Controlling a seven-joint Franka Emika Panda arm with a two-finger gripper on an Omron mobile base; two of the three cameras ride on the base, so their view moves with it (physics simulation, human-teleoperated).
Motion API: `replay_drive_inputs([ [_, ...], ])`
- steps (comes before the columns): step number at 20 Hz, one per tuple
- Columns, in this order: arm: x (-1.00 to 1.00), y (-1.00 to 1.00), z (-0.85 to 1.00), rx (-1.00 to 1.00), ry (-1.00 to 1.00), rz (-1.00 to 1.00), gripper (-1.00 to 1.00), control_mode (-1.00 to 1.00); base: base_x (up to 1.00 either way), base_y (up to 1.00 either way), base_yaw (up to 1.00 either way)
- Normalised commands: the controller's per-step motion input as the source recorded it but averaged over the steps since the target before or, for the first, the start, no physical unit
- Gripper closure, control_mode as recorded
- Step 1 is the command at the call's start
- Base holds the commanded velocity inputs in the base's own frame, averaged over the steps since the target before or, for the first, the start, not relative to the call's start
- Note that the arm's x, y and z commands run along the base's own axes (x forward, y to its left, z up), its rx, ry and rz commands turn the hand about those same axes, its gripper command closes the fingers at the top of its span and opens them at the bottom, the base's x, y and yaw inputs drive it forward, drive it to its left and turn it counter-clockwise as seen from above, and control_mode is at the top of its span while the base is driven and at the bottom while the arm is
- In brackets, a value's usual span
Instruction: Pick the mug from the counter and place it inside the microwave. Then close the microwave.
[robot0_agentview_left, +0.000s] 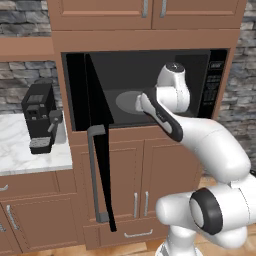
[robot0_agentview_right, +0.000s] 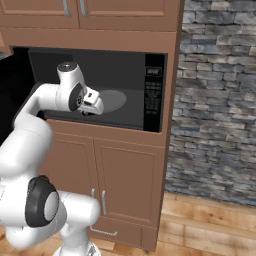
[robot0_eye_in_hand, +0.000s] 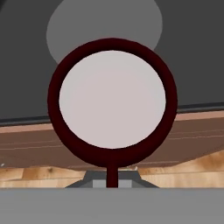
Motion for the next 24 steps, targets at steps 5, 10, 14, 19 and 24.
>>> replay_drive_inputs([
  [5,0.25,0.10,-0.07,-0.01,0.00,0.00,1.00,-1.00,0.00,0.00,0.00],
  [10,0.25,0.03,-0.09,0.00,0.00,0.00,1.00,-1.00,0.00,0.00,0.00],
  [14,0.30,0.00,-0.06,0.00,0.00,0.00,1.00,-1.00,0.00,0.00,0.00],
  [19,0.32,0.00,-0.12,0.00,0.00,0.00,1.00,-1.00,0.00,0.00,0.00],
  [24,0.32,0.00,-0.14,0.00,0.00,0.00,1.00,-1.00,0.00,0.00,0.00],
])
